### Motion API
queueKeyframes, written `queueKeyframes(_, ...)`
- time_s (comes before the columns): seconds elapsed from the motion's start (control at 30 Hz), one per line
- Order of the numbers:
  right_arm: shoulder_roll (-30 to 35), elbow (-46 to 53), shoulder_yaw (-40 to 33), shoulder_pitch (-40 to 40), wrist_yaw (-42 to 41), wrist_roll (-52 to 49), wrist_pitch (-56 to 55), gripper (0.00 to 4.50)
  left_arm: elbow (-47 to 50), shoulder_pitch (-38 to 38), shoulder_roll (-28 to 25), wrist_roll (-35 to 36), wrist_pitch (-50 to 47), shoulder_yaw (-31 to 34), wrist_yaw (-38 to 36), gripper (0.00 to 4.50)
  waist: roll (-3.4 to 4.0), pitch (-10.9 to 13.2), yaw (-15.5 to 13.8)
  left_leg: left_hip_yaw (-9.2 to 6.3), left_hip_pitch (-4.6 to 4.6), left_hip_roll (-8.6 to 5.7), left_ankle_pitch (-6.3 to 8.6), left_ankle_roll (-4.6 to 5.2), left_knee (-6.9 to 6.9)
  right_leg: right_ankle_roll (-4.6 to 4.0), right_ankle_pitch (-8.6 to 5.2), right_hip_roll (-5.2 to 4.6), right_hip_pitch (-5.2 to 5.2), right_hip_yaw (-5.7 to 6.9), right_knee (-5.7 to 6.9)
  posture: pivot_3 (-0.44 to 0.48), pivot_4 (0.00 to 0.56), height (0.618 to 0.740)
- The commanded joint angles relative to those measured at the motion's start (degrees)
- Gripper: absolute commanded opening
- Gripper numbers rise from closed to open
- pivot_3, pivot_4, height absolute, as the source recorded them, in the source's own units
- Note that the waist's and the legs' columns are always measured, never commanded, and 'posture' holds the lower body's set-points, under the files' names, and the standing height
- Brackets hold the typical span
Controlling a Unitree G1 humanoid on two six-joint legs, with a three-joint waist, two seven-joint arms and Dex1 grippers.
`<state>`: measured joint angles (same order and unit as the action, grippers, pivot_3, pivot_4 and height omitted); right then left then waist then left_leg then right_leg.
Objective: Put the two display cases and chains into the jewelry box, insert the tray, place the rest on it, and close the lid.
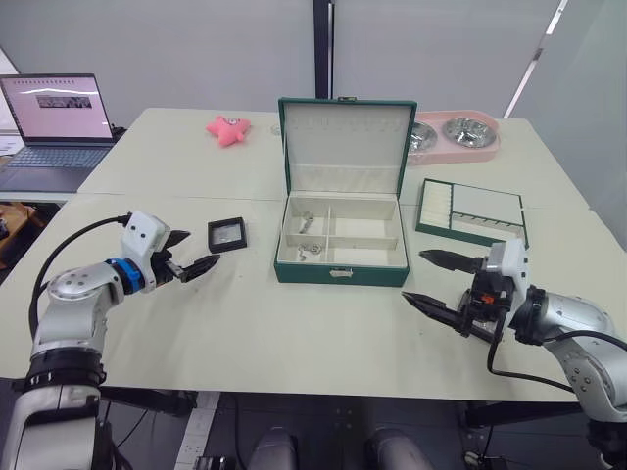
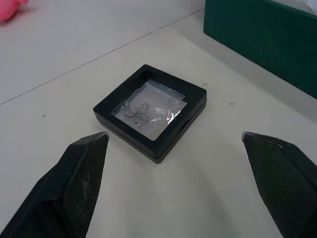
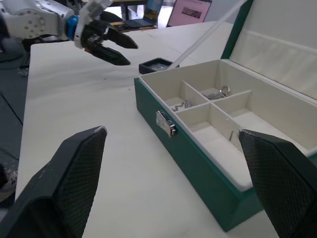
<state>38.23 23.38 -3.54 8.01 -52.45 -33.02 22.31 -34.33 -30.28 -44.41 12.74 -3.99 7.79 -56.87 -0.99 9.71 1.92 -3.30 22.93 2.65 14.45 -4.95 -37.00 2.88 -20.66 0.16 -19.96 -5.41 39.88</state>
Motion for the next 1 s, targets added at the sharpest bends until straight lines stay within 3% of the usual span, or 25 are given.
queueKeyframes(0.03, -0.7, 2.5, 1.5, 2.0, 0.2, 0.2, -0.1, 4.5, -5.3, -4.4, -0.8, -2.7, 4.4, -2.0, -2.6, 4.48, 0.0, 0.0, 0.0, 0.01, 0.01, 0.0, 0.0, 0.0, 0.0, 0.0, 0.0, 0.01, -0.02, -0.01, 0.02, 0.0, 0.15, 0.74)
queueKeyframes(0.43, -2.1, 3.5, 3.6, 2.2, 3.0, 1.0, 0.6, 4.5, -17.7, -13.0, 3.3, -7.1, 11.1, -5.5, -4.1, 4.48, -0.02, 0.0, 0.0, 0.02, 0.06, 0.01, 0.0, 0.0, -0.02, 0.0, 0.0, 0.03, -0.12, -0.03, 0.08, 0.0, 0.15, 0.74)
queueKeyframes(1.0, -3.6, 5.4, 4.0, 0.6, 5.0, 0.4, 1.7, 4.5, -20.1, -14.9, 5.1, -10.5, 10.2, -7.3, -3.7, 4.48, -0.04, 0.0, 0.0, 0.01, 0.07, 0.02, 0.0, 0.0, -0.03, 0.0, 0.0, 0.03, -0.13, -0.02, 0.11, 0.0, 0.15, 0.74)
